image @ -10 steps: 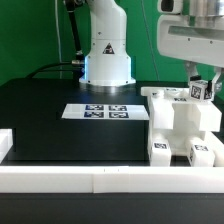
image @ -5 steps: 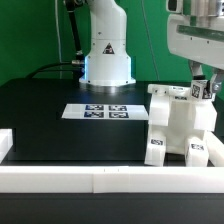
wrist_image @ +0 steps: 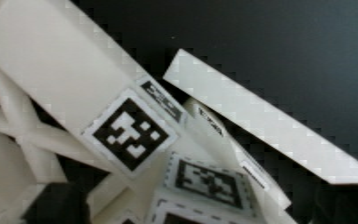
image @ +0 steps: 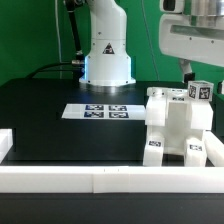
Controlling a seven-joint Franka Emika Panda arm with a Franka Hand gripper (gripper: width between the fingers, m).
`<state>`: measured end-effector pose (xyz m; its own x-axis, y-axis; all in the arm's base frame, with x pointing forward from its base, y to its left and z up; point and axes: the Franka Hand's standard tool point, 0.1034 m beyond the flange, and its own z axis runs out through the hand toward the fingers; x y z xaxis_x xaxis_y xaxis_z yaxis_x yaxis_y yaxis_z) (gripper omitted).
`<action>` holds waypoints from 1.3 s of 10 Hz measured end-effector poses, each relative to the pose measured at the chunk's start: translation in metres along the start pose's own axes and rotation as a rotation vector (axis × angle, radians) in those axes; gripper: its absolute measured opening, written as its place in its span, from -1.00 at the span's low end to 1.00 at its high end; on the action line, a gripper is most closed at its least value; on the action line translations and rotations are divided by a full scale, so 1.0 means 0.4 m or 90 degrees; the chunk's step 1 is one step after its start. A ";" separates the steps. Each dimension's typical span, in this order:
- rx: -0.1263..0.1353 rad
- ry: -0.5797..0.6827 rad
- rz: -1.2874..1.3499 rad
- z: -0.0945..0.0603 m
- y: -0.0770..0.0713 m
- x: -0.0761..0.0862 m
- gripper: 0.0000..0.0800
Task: Assemble chair
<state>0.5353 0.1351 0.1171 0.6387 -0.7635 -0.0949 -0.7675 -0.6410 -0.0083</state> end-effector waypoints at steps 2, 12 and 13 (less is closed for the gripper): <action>0.000 0.001 -0.107 0.001 0.000 0.002 0.62; -0.008 0.005 -0.529 0.001 0.006 0.010 0.62; -0.008 0.005 -0.530 0.001 0.006 0.010 0.62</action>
Offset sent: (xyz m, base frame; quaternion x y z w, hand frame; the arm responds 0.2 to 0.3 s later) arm 0.0052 -0.0002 0.0014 -0.0064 0.0002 -0.2259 0.9741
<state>0.5361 0.1305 0.1163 0.9977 -0.0401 -0.0549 -0.0435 -0.9971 -0.0620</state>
